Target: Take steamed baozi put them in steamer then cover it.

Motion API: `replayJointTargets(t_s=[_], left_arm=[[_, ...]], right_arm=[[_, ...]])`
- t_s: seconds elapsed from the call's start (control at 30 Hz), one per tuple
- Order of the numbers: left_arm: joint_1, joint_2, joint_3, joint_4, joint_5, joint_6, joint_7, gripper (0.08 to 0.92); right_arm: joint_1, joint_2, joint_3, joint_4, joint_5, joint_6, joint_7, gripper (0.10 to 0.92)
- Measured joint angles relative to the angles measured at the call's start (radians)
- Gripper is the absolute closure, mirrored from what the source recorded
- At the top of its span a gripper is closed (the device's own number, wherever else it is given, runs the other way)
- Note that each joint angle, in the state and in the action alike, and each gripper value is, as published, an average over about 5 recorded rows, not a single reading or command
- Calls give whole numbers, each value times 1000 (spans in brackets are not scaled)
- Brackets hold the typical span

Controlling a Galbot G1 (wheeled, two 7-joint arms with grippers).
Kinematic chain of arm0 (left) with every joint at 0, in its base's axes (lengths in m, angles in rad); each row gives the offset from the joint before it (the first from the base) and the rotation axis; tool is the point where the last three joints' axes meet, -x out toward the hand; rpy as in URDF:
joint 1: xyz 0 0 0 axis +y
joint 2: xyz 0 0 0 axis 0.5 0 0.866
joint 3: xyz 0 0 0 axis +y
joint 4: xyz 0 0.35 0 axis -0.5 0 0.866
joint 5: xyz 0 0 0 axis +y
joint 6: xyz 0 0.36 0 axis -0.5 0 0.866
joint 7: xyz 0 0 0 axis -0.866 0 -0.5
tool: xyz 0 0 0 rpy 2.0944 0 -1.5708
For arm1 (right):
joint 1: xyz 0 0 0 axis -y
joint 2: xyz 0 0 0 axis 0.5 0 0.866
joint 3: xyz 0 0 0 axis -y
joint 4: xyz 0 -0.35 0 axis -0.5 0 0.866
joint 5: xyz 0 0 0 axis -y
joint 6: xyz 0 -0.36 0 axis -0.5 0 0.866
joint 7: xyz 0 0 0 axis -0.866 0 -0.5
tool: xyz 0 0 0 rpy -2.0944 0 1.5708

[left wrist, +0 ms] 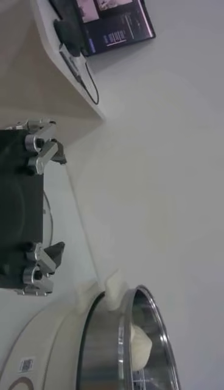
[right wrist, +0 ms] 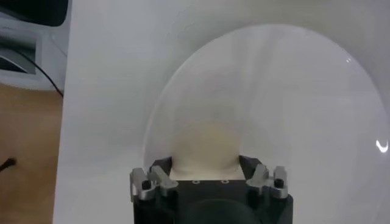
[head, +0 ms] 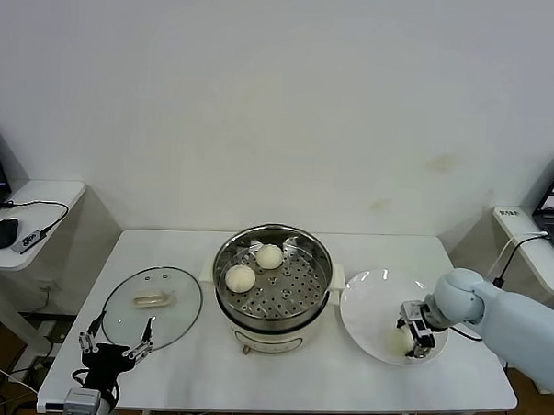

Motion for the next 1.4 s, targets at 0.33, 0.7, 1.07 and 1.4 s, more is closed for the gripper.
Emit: replayJointTargets(t_s=[0.33,0.7,1.07,1.4], left_arm=[[-1,1,2,-8,-1,0,0,177],[-8,14,12,-22,-4,1,0,177],[-11,19,8,-27,-8,1,0,177],[-2,11,-13,-33,-16,1,0,177]], right_arm=[[105,-18,-18,4,43,-5,-43,414],[335,-29,-81,17,138,-18,-76,414],[620,81,-227,42,272,-41,-39,406],[708,274,-337,48,381,-8,40,406]])
